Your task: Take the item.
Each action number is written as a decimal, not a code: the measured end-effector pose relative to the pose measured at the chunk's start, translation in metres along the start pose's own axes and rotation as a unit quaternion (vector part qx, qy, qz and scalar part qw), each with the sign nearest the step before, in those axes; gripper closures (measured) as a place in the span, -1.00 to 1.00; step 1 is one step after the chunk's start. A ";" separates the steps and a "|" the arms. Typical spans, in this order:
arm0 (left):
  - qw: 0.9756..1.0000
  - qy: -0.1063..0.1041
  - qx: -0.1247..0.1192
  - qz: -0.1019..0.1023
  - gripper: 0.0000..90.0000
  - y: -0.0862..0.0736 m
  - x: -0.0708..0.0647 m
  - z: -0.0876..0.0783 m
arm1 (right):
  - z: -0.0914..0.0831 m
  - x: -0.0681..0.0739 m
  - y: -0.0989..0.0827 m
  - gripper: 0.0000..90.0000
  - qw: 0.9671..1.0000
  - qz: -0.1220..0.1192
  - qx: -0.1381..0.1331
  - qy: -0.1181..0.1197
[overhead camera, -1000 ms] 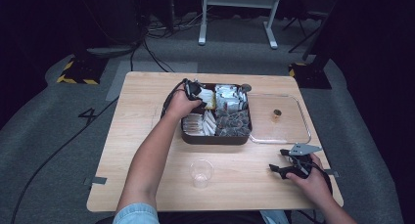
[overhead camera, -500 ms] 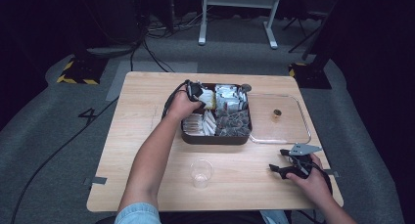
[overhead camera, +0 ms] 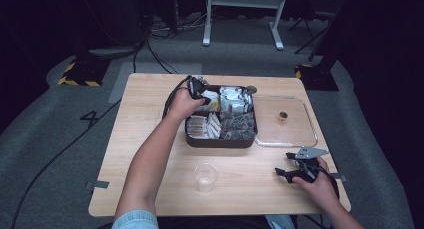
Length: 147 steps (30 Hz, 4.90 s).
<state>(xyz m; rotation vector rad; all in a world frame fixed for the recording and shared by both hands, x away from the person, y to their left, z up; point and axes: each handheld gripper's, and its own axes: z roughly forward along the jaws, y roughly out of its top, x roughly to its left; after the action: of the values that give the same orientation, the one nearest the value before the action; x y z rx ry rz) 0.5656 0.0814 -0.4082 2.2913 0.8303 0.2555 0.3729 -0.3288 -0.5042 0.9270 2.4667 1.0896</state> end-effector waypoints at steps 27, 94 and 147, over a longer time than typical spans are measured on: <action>0.998 -0.016 -0.055 0.040 1.00 0.004 -0.070 -0.095 | 0.000 0.000 0.000 -0.61 1.000 -0.001 0.000 0.000; 0.991 -0.092 -0.082 0.049 1.00 -0.127 -0.193 -0.131 | 0.000 0.000 0.000 -0.61 1.000 0.001 0.000 -0.002; 0.995 0.047 -0.084 -0.004 -0.30 -0.178 -0.121 -0.176 | 0.000 0.002 0.000 -0.61 1.000 0.006 0.000 -0.008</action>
<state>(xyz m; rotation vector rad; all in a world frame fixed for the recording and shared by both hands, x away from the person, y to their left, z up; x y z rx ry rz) 0.3147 0.2002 -0.3883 2.1313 0.8331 0.4176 0.3712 -0.3280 -0.5043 0.9482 2.4525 1.0816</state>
